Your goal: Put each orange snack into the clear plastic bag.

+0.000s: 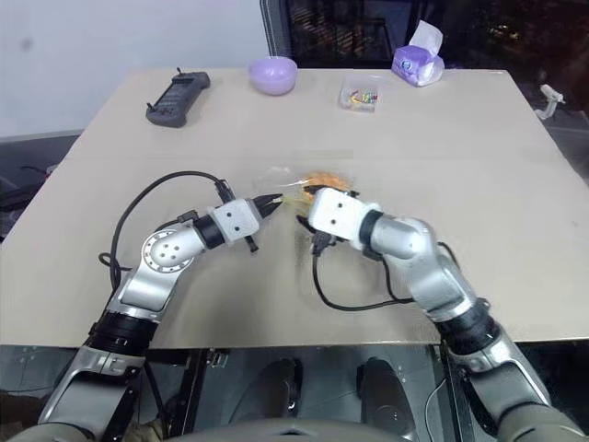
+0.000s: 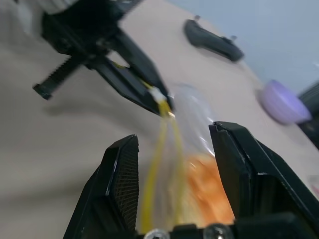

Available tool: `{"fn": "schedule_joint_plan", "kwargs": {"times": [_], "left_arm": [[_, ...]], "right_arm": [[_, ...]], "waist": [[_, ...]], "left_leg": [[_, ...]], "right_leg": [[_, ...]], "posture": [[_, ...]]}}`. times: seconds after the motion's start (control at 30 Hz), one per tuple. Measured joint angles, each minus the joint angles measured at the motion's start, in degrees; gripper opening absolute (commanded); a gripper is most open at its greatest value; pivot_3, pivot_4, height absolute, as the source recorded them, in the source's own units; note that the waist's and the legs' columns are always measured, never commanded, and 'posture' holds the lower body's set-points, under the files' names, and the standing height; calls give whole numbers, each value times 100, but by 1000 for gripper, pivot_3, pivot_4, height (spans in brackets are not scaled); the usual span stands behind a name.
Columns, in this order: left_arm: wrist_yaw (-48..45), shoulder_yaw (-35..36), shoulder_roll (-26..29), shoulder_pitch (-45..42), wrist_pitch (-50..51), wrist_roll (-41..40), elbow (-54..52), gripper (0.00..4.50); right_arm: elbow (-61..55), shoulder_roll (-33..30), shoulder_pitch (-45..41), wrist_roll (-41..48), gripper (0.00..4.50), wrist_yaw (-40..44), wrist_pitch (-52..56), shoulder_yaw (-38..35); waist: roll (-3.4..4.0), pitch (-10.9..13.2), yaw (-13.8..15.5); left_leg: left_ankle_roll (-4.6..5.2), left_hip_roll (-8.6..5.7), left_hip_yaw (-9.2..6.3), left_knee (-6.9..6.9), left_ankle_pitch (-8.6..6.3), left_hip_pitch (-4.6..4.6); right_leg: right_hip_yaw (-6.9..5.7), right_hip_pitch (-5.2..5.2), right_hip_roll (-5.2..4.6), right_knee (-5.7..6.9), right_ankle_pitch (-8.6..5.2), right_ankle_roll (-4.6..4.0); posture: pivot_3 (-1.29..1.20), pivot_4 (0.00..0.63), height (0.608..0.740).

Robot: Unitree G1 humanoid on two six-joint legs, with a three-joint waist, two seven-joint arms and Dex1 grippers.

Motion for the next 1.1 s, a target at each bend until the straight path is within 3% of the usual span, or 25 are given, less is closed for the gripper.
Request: {"fn": "schedule_joint_plan", "kwargs": {"times": [0.3, 0.33, 0.37, 0.43, 1.1], "left_arm": [[-86, -71, 55, 112, 460, 58, -669, 0], [-96, -73, 58, 133, 483, 58, -701, 0], [-104, -75, 64, 158, 511, 59, -721, 0], [-121, -90, 101, 183, 587, 70, -723, 0], [-286, -120, 146, 174, 720, 101, -752, 0]], "right_arm": [[892, 231, -396, -312, 2512, -35, -679, 236], [975, 233, -413, -340, 1977, -42, -725, 237], [1054, 234, -442, -364, 1796, -48, -777, 237], [1108, 228, -535, -426, 931, -47, -880, 237], [1195, 126, -632, -751, 931, 118, -1503, 240]], "waist": [[1, 1, -20], [2, 1, -23], [2, 1, -23], [3, 2, -28], [3, 2, -28]], "left_leg": [[0, 3, -3, -15, 0, 2], [0, 3, -3, -15, 0, 2], [0, 4, -4, -15, 0, 3], [0, 4, -3, -20, 0, 3], [0, 4, 0, -25, 0, 2]], "right_leg": [[-4, -3, 2, -4, 0, 0], [-4, -3, 2, -4, 0, -1], [-5, -3, 2, -3, 0, -1], [-4, -10, 3, -3, 0, -1], [-2, -11, 3, -4, 0, -1]], "posture": [[0, 150, 718], [0, 150, 718], [0, 150, 718], [0, 150, 718], [0, 150, 718]]}}
